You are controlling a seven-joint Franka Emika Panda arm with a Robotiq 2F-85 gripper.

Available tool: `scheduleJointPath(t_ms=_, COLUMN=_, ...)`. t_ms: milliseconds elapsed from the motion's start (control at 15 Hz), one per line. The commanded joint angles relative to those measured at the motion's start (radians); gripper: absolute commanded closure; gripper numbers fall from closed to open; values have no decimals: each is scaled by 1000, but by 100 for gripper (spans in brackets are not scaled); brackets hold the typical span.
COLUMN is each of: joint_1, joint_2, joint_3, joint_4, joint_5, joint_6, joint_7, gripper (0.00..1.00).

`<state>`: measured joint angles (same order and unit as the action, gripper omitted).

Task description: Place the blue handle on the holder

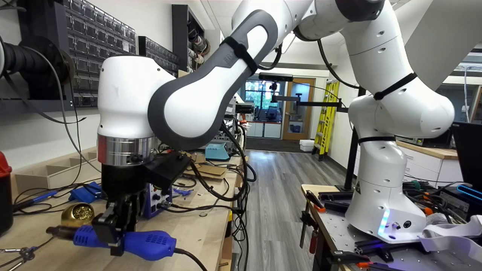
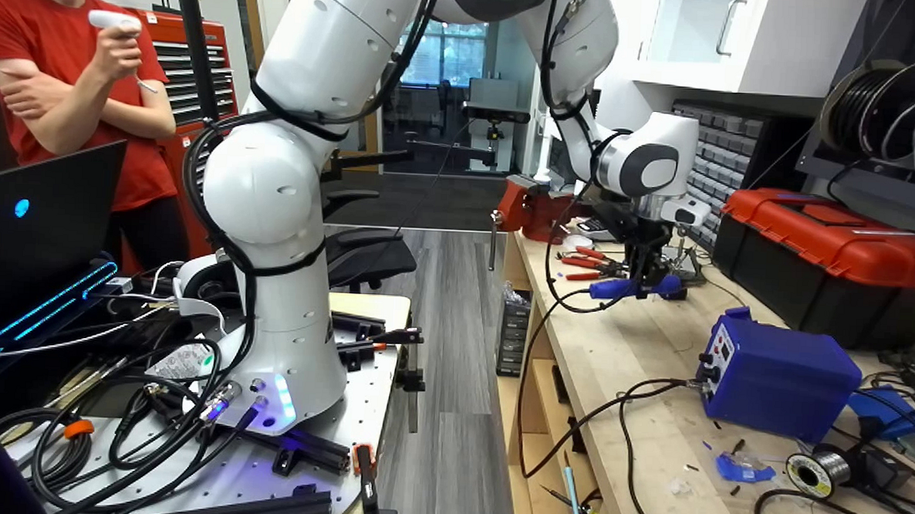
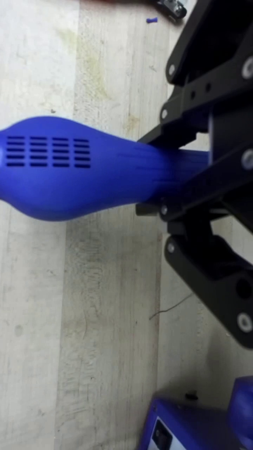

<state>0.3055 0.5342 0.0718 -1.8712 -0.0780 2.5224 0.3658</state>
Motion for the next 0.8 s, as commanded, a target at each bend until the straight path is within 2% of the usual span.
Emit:
scheduleJointPath(t_ms=0, joint_1=18, joint_2=-64, joint_3=-37, joint_4=-26, joint_5=-6, joint_6=18, joint_7=70, gripper=88)
scheduleJointPath(t_ms=733, joint_1=8, joint_2=-107, joint_3=-112, joint_4=32, joint_5=-20, joint_6=20, joint_7=195, gripper=88)
